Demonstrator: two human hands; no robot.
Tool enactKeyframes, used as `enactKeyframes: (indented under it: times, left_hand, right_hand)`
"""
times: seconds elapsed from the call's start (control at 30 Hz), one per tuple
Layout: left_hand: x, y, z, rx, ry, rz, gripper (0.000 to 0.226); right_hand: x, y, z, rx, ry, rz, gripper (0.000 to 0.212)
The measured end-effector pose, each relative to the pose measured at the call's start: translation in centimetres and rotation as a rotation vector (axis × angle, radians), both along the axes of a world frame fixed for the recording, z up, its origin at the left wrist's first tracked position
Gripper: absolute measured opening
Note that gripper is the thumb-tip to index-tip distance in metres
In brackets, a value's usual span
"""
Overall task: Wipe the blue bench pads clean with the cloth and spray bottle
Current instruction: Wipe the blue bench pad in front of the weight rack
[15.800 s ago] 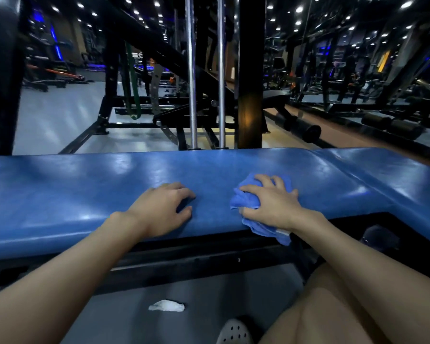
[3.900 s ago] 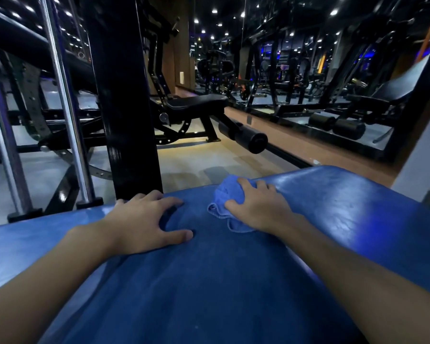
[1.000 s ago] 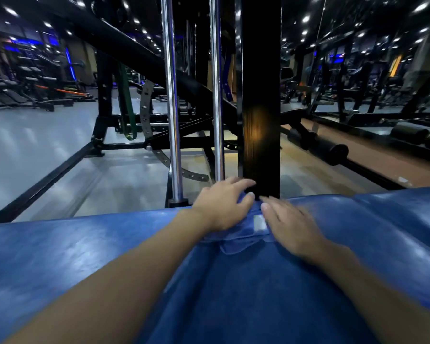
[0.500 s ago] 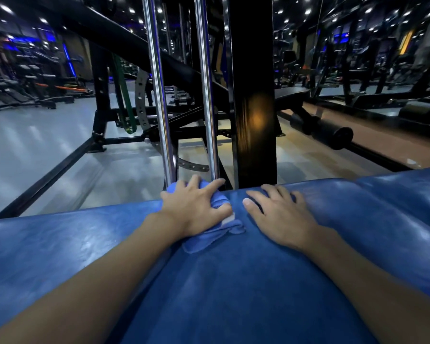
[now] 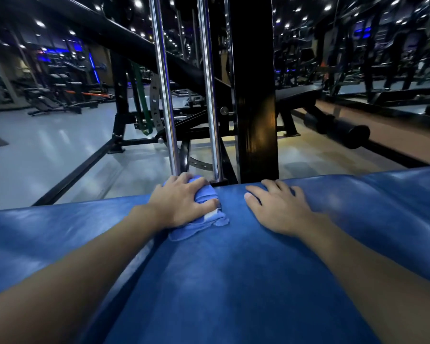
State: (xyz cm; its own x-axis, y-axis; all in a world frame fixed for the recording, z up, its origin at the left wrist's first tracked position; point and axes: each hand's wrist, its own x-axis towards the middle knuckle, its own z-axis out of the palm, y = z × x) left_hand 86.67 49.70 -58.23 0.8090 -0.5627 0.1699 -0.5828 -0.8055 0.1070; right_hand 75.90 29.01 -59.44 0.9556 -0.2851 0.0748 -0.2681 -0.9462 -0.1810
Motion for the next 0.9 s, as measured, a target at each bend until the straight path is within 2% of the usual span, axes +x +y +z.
enactKeyframes:
  times: [0.1, 0.17, 0.27, 0.33, 0.4, 0.53, 0.73, 0.83, 0.9]
  left_hand:
    - [-0.4, 1.1, -0.1, -0.004, 0.031, 0.055, 0.059]
    - [-0.5, 0.9, 0.0, -0.003, 0.037, 0.067, 0.056]
    - [-0.2, 0.9, 0.0, -0.072, 0.073, 0.011, 0.068]
    - [0.2, 1.2, 0.0, -0.073, 0.088, -0.015, 0.070]
    - [0.6, 1.6, 0.0, -0.041, 0.078, -0.025, 0.061]
    - [1.0, 3.8, 0.3, -0.009, 0.049, -0.027, 0.049]
    - [3.5, 11.7, 0.3, 0.020, 0.062, 0.033, 0.070]
    - [3.9, 12.3, 0.3, 0.002, 0.085, 0.001, 0.068]
    - [4.0, 11.8, 0.4, -0.037, 0.098, -0.061, 0.077]
  right_hand:
    - [-0.2, 0.0, 0.9, -0.029, 0.090, 0.012, 0.053]
    - [-0.1, 1.5, 1.6, 0.028, 0.058, 0.059, 0.052]
    - [0.3, 5.0, 1.6, 0.115, 0.000, 0.132, 0.052]
    - [0.3, 6.4, 0.6, 0.080, 0.043, 0.145, 0.051]
    - [0.2, 6.6, 0.1, -0.001, 0.082, 0.146, 0.048]
    - [0.1, 6.6, 0.4, 0.005, 0.110, 0.089, 0.050]
    - [0.7, 8.8, 1.5, 0.002, 0.110, 0.009, 0.047]
    - [1.5, 12.9, 1.2, 0.101, 0.069, 0.081, 0.047]
    - [1.9, 15.1, 0.4, 0.105, 0.043, 0.084, 0.050]
